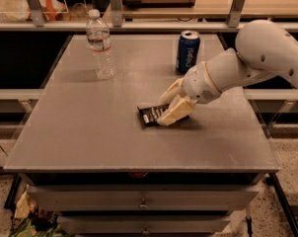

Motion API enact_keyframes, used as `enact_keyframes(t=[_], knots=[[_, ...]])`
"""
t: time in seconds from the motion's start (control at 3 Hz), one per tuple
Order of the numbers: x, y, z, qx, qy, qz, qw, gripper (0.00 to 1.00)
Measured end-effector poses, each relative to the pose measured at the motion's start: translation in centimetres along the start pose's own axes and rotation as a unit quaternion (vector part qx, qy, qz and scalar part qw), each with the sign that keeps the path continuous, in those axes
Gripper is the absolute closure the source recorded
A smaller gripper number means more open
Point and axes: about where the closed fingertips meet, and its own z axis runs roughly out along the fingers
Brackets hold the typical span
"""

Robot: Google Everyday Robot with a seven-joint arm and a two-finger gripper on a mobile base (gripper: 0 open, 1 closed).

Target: Move rxbar chocolate near water bottle

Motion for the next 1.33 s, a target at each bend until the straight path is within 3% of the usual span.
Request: enact_keyframes(t=[1.33], knots=[[-0.07,-0.01,-0.04,0.0,0.0,0.0,1.0,1.0]])
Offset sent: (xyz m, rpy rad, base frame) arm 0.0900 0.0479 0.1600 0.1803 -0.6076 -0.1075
